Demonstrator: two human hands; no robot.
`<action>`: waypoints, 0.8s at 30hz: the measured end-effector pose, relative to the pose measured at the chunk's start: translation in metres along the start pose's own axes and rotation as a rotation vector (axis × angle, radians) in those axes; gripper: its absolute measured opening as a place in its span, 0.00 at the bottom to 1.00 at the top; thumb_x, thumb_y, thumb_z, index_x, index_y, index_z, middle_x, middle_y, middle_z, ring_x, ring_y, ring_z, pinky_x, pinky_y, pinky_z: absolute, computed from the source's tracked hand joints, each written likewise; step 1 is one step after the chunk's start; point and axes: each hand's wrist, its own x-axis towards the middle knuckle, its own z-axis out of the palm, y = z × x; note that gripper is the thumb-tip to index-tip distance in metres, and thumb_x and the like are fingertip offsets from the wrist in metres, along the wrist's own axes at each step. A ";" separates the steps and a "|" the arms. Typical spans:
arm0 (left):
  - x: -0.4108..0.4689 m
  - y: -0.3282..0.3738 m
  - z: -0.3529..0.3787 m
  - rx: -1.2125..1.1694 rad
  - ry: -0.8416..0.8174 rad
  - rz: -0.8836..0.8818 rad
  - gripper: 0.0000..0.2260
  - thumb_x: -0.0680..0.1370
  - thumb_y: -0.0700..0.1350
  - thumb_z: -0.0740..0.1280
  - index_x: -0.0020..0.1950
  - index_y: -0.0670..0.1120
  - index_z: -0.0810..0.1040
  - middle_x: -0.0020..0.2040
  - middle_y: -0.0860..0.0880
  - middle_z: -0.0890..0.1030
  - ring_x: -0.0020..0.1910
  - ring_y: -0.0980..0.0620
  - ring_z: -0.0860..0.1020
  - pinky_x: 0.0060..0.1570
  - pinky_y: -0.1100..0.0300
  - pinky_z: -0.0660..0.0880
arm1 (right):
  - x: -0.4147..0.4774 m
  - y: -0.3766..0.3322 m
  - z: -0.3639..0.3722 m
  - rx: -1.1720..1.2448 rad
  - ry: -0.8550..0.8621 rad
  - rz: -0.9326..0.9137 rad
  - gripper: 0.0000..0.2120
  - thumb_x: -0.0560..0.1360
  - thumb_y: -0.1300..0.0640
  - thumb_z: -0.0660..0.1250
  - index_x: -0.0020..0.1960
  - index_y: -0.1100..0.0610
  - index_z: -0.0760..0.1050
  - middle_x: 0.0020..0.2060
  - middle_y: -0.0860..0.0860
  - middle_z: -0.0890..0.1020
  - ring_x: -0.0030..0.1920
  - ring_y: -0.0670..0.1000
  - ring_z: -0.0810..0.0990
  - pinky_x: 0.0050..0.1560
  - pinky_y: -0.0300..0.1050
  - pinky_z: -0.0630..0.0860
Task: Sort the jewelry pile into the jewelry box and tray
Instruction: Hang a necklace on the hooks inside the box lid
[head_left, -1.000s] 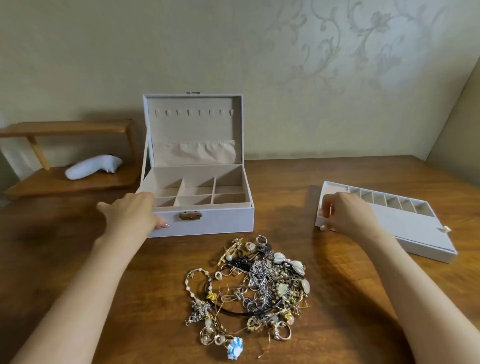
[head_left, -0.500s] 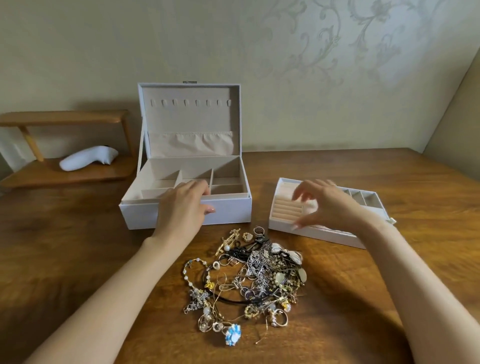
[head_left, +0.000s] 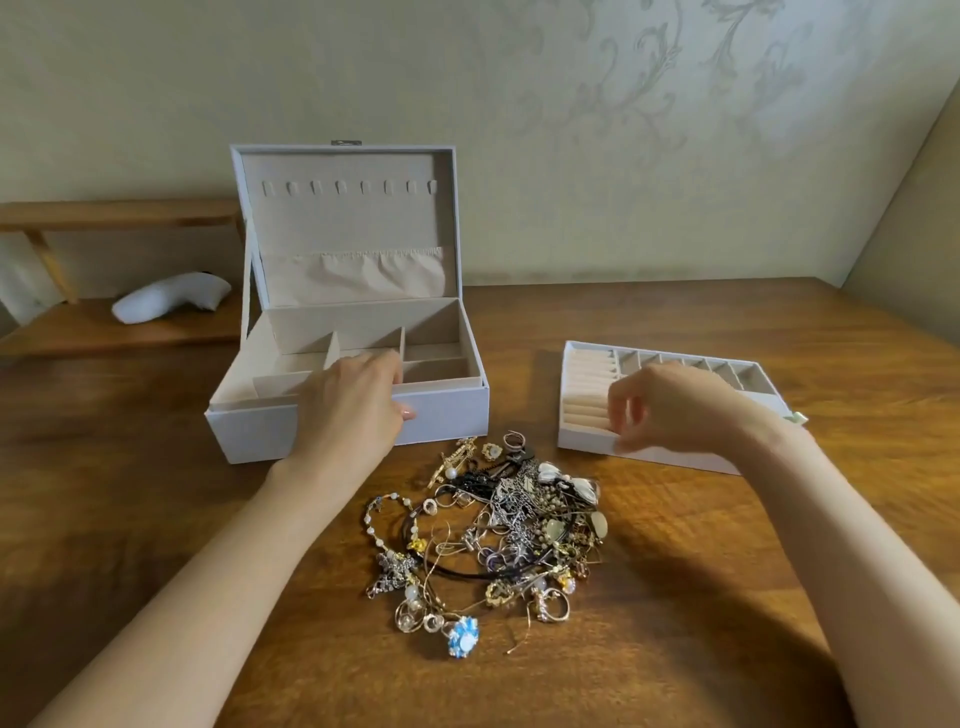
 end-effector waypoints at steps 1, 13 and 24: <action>0.001 -0.001 0.001 0.005 -0.013 0.016 0.11 0.74 0.49 0.71 0.51 0.46 0.73 0.51 0.48 0.79 0.45 0.50 0.74 0.46 0.55 0.71 | -0.003 0.003 -0.002 0.014 -0.034 0.014 0.08 0.67 0.52 0.76 0.40 0.47 0.77 0.39 0.44 0.80 0.42 0.46 0.79 0.48 0.47 0.79; -0.032 0.070 0.021 -0.427 -0.274 0.590 0.15 0.79 0.48 0.64 0.66 0.53 0.71 0.59 0.58 0.73 0.59 0.60 0.67 0.62 0.64 0.63 | -0.050 0.026 -0.009 0.121 -0.209 0.015 0.11 0.66 0.57 0.77 0.36 0.45 0.77 0.34 0.42 0.79 0.38 0.43 0.75 0.40 0.37 0.72; -0.018 0.055 0.015 -0.455 -0.207 0.473 0.06 0.75 0.44 0.69 0.51 0.49 0.80 0.49 0.55 0.76 0.49 0.56 0.74 0.52 0.54 0.71 | -0.045 -0.010 -0.013 0.287 -0.175 -0.184 0.06 0.69 0.53 0.74 0.41 0.44 0.79 0.37 0.45 0.81 0.39 0.46 0.79 0.43 0.44 0.78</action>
